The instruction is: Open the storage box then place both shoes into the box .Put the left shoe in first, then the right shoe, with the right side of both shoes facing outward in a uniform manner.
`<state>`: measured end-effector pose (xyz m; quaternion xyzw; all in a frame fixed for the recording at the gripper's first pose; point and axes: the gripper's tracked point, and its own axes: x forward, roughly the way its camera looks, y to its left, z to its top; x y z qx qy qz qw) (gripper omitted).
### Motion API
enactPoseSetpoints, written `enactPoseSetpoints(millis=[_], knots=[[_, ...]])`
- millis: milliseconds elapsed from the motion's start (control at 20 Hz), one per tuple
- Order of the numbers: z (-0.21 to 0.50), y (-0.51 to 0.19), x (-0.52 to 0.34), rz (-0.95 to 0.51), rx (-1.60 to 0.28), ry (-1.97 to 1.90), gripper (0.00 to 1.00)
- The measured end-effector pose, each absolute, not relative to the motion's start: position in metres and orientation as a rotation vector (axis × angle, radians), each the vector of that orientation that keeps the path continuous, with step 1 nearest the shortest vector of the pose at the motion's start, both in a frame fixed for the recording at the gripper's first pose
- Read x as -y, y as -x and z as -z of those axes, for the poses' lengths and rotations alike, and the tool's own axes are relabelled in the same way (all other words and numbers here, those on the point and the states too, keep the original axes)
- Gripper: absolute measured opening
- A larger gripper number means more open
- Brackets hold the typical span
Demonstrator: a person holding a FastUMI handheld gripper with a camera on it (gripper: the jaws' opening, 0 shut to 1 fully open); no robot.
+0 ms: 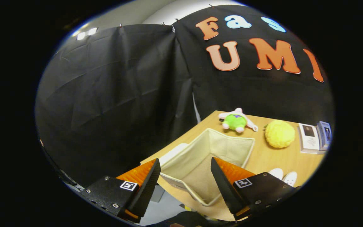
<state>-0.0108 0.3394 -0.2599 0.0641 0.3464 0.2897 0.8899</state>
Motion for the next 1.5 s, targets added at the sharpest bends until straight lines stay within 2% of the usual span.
enactPoseSetpoints(millis=[300,650,1100,1350,1500], knots=[[0.311,0.015,-0.231,-0.411,-0.848,-0.096,0.95],[0.385,0.035,-0.159,-0.293,-1.038,-0.130,0.89],[0.447,0.053,-0.134,-0.219,-1.233,-0.245,0.77],[0.467,0.052,-0.131,-0.203,-1.276,-0.227,0.69],[0.479,0.046,-0.132,-0.162,-1.291,-0.296,0.60]])
